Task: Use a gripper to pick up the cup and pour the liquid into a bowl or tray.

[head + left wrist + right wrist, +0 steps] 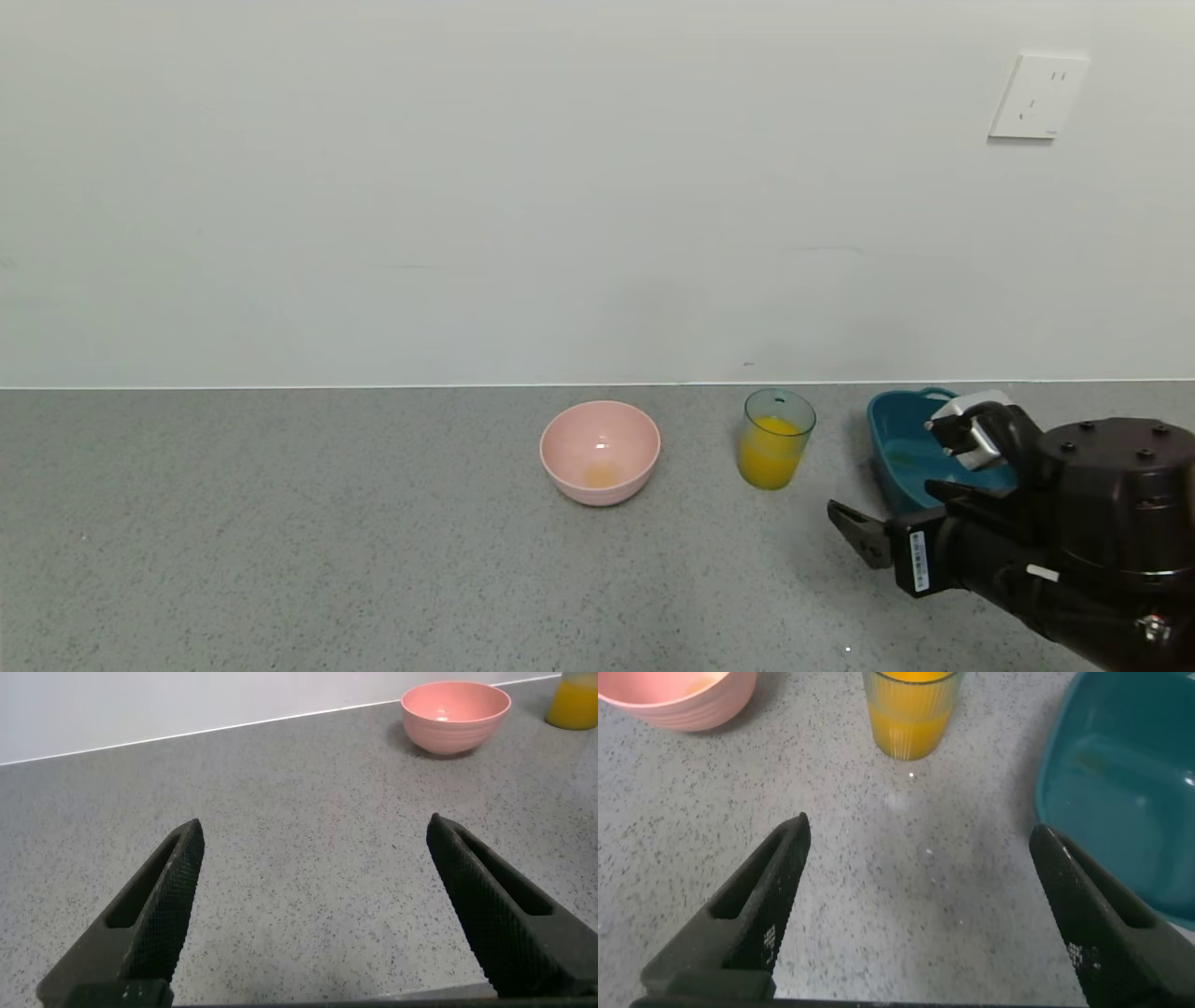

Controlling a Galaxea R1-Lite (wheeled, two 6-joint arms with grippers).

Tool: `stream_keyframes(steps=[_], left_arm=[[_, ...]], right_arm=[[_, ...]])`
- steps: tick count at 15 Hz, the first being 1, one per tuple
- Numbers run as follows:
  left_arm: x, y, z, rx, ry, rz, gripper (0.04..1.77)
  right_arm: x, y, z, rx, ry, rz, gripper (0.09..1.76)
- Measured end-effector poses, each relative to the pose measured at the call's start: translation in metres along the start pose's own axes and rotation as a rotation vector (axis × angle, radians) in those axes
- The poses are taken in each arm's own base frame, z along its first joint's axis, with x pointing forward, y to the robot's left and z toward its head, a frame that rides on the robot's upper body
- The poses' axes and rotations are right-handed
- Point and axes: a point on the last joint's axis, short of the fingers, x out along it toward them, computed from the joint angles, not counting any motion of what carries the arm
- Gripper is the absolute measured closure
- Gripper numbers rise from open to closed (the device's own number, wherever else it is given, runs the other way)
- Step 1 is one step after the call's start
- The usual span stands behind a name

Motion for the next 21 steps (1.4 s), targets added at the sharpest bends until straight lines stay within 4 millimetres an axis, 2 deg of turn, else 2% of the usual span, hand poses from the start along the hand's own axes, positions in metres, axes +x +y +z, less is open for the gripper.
stream_keyframes(steps=[8, 14, 17, 21], left_arm=[[0.000, 0.000, 0.000, 0.000, 0.000, 0.000, 0.09], [0.000, 0.000, 0.000, 0.000, 0.000, 0.000, 0.09], [0.000, 0.000, 0.000, 0.000, 0.000, 0.000, 0.09], [0.000, 0.000, 0.000, 0.000, 0.000, 0.000, 0.09]], right_arm=[[0.070, 0.022, -0.016, 0.040, 0.038, -0.056, 0.14], [0.118, 0.027, -0.020, 0.094, 0.053, -0.138, 0.14], [0.139, 0.029, -0.023, 0.096, 0.052, -0.185, 0.14], [0.156, 0.033, -0.027, 0.097, 0.057, -0.194, 0.14]])
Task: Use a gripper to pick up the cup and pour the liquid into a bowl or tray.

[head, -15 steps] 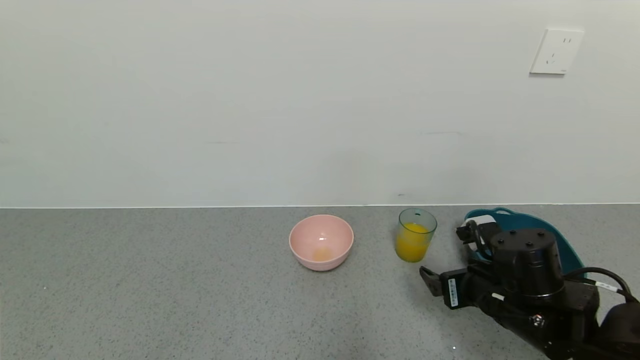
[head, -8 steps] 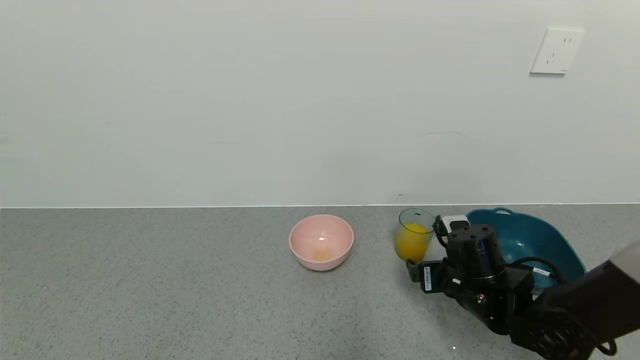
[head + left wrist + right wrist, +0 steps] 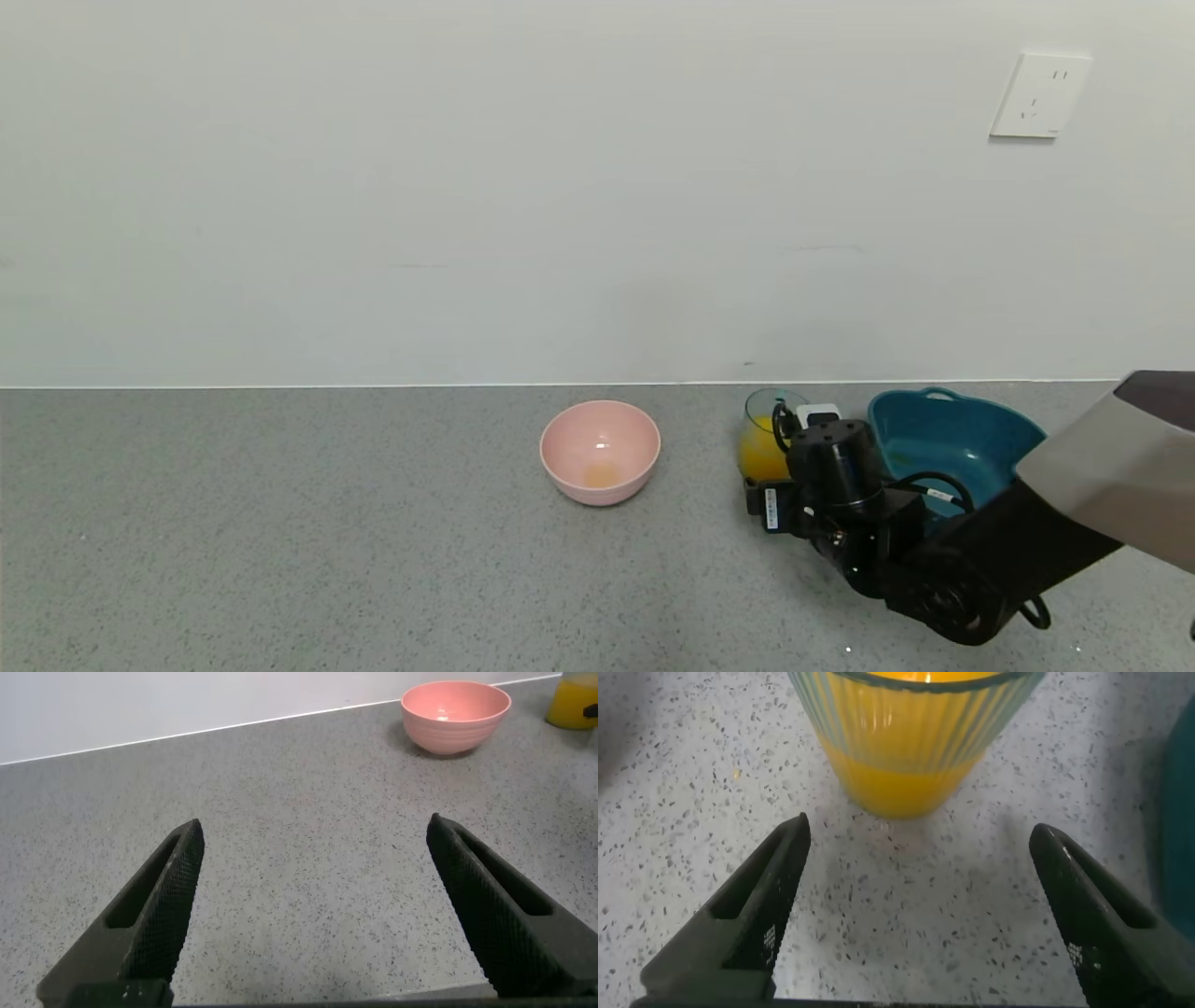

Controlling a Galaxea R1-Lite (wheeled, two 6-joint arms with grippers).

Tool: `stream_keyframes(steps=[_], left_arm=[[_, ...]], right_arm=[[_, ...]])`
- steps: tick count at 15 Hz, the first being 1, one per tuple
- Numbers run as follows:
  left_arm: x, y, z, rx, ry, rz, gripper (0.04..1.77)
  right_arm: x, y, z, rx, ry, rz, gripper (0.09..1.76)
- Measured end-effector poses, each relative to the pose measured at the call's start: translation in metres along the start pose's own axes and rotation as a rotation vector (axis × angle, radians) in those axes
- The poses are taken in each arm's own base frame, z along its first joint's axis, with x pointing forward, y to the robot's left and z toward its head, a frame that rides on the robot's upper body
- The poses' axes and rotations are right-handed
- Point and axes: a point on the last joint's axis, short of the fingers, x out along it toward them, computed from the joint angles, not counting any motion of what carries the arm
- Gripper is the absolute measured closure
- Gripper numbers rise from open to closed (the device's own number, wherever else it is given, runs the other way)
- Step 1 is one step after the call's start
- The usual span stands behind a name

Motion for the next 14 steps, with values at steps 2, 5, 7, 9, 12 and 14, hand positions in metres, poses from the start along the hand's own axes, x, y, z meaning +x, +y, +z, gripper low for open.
stream_keyframes(steps=[2, 5, 7, 9, 12, 14], left_arm=[[0.000, 0.000, 0.000, 0.000, 0.000, 0.000, 0.09], [0.000, 0.000, 0.000, 0.000, 0.000, -0.001, 0.09], [0.000, 0.000, 0.000, 0.000, 0.000, -0.001, 0.09], [0.000, 0.000, 0.000, 0.000, 0.000, 0.000, 0.09], [0.000, 0.000, 0.000, 0.000, 0.000, 0.000, 0.09], [0.000, 0.000, 0.000, 0.000, 0.000, -0.001, 0.09]], right_arm=[[0.006, 0.002, 0.000, 0.020, -0.010, -0.001, 0.14], [0.015, 0.007, 0.001, 0.043, -0.051, -0.014, 0.14], [0.021, 0.009, 0.000, 0.051, -0.066, -0.014, 0.14], [0.025, 0.011, 0.000, 0.064, -0.091, -0.016, 0.14], [0.032, 0.013, -0.004, 0.078, -0.119, -0.024, 0.14], [0.036, 0.014, -0.007, 0.085, -0.134, -0.023, 0.14]])
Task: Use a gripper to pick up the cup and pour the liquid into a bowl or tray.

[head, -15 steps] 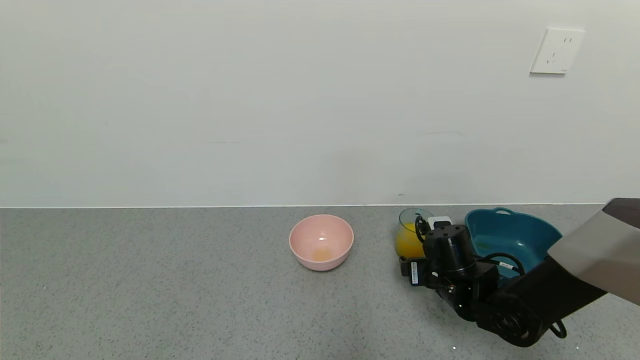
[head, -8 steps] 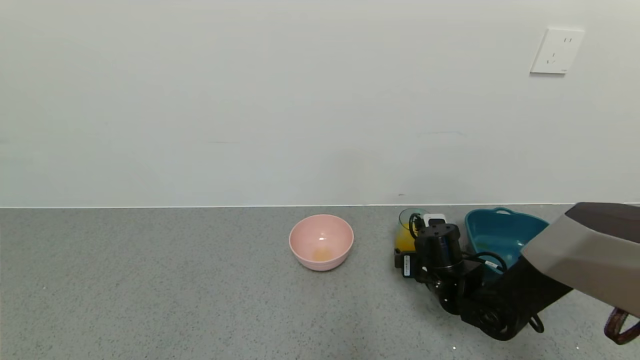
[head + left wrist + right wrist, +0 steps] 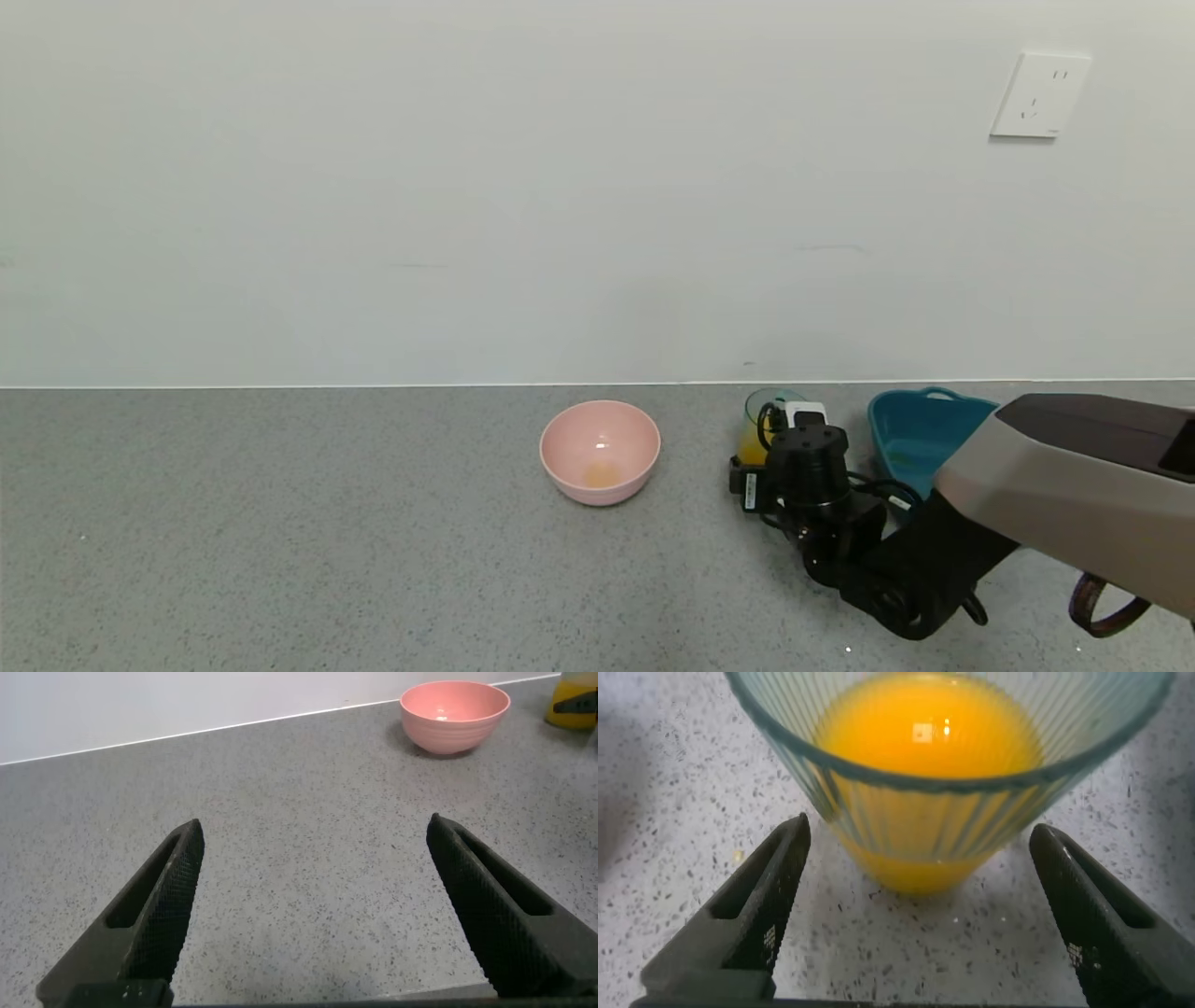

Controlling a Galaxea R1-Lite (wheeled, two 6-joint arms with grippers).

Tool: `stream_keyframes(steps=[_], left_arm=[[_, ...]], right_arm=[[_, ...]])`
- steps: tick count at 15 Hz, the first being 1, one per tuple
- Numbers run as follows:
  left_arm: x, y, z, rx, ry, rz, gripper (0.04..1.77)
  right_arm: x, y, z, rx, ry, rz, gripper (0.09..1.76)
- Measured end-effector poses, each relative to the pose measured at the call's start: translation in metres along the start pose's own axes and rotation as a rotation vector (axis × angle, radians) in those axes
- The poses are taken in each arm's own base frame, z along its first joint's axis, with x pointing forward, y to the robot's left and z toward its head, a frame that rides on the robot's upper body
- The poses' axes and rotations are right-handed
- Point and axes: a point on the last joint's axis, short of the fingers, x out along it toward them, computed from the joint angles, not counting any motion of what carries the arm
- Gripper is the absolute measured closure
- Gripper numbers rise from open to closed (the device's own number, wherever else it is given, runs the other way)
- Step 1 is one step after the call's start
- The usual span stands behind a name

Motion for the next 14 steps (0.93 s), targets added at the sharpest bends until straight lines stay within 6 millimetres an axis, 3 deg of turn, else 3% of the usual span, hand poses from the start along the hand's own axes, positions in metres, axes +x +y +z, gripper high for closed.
stream_keyframes(steps=[14], left_arm=[[0.000, 0.000, 0.000, 0.000, 0.000, 0.000, 0.09]], right_arm=[[0.034, 0.002, -0.001, 0.013, -0.074, -0.041, 0.14]])
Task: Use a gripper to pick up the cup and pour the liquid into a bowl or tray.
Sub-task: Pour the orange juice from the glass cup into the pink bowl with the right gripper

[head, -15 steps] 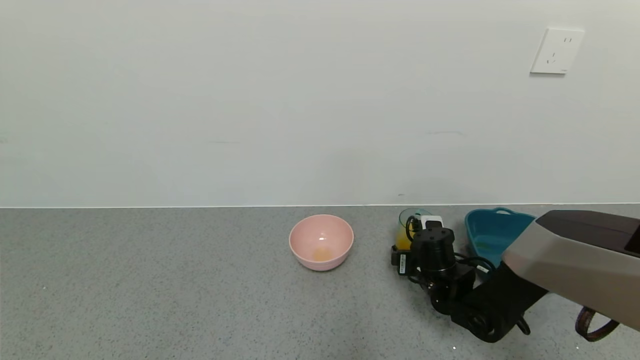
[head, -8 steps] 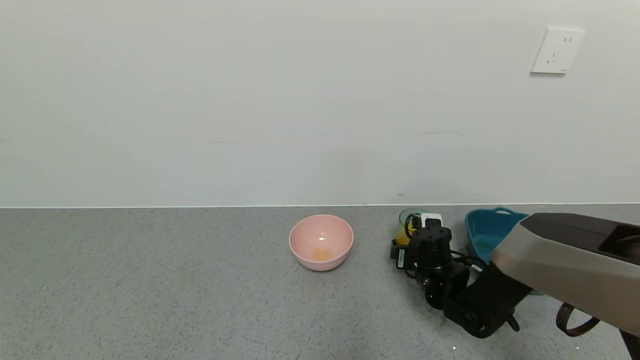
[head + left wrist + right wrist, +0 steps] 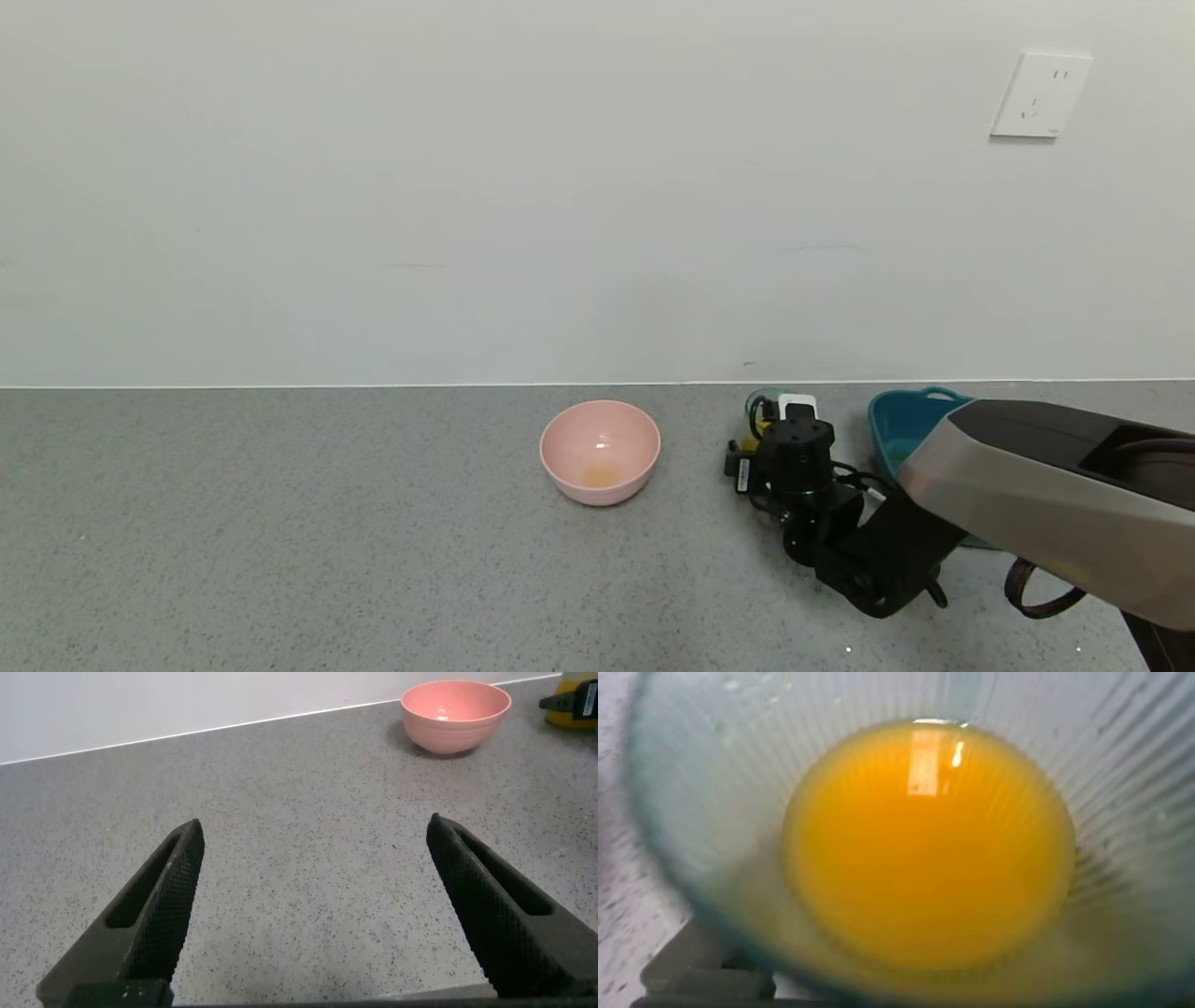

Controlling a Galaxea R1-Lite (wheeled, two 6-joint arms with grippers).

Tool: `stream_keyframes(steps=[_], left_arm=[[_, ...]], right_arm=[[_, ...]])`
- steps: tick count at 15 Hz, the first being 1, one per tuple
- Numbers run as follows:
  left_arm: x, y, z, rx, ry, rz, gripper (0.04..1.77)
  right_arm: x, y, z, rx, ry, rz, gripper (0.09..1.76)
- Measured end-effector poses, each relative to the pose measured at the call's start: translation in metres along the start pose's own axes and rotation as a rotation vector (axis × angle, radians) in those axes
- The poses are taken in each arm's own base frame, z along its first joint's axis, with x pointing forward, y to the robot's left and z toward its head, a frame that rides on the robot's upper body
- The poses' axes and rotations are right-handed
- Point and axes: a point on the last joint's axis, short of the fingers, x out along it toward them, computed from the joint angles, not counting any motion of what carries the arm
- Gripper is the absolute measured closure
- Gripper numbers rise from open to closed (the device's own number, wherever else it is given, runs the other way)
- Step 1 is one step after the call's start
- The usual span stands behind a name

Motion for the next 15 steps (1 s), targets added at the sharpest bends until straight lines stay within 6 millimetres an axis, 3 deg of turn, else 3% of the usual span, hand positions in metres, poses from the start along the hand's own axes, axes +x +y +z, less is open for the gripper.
stream_keyframes(steps=[9, 12, 15], left_arm=[[0.0000, 0.0000, 0.0000, 0.000, 0.000, 0.000, 0.09], [0.0000, 0.0000, 0.0000, 0.000, 0.000, 0.000, 0.09], [0.0000, 0.0000, 0.0000, 0.000, 0.000, 0.000, 0.09]], right_arm=[[0.0099, 0.0019, -0.0030, -0.009, -0.024, 0.001, 0.14], [0.0100, 0.0027, -0.0042, -0.010, -0.024, 0.003, 0.50], [0.0099, 0.0029, -0.0046, -0.011, -0.024, 0.005, 0.52]])
